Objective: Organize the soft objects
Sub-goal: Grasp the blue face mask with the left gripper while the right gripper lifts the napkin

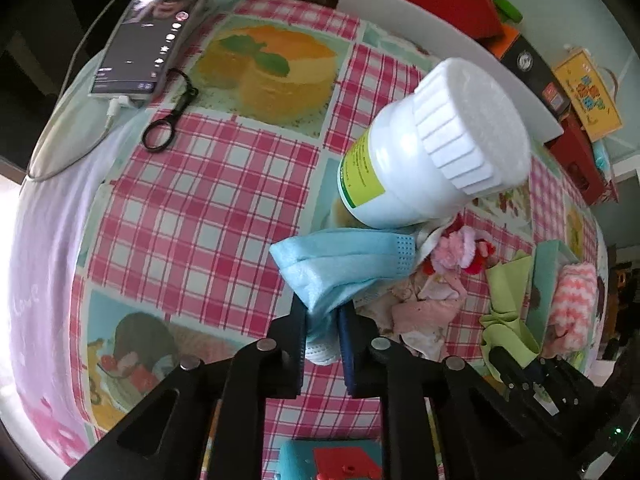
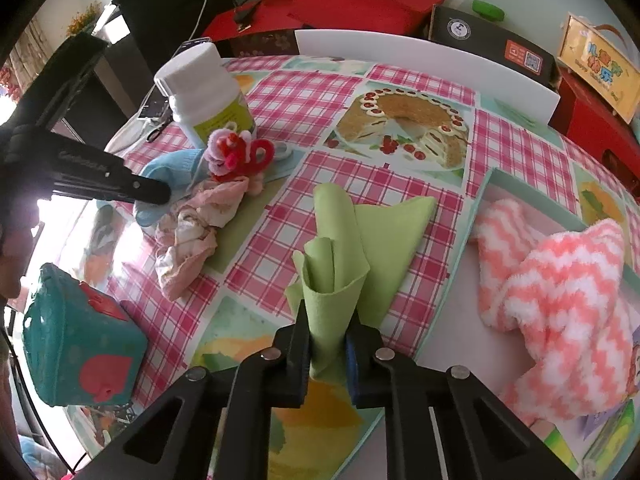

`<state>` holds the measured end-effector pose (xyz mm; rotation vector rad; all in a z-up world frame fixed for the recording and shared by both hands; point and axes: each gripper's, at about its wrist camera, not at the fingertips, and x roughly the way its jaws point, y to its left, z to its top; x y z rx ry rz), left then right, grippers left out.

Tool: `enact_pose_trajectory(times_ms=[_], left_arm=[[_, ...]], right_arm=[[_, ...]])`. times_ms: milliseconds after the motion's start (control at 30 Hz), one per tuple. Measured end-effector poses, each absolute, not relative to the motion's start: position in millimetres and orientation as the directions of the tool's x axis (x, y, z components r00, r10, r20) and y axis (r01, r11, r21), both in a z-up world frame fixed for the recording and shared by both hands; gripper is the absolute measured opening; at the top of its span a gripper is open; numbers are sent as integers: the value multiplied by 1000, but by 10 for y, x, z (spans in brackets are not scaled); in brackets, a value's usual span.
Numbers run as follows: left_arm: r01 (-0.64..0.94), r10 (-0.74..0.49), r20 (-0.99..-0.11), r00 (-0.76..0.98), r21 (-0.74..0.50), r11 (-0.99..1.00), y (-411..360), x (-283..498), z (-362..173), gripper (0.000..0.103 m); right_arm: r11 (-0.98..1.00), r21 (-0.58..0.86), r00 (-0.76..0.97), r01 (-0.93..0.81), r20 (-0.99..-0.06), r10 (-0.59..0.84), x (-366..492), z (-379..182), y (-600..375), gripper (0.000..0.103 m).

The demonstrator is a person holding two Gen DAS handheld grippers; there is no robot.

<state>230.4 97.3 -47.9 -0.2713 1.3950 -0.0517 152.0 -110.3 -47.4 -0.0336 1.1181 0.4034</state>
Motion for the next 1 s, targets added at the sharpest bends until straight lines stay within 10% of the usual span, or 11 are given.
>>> enact_pose_trajectory(times_ms=[1000], left_arm=[[-210, -218, -855, 470, -348, 914, 692, 1566, 266, 12]], right_arm=[[909, 276, 420, -311, -818, 392, 1405, -208, -1315, 12]])
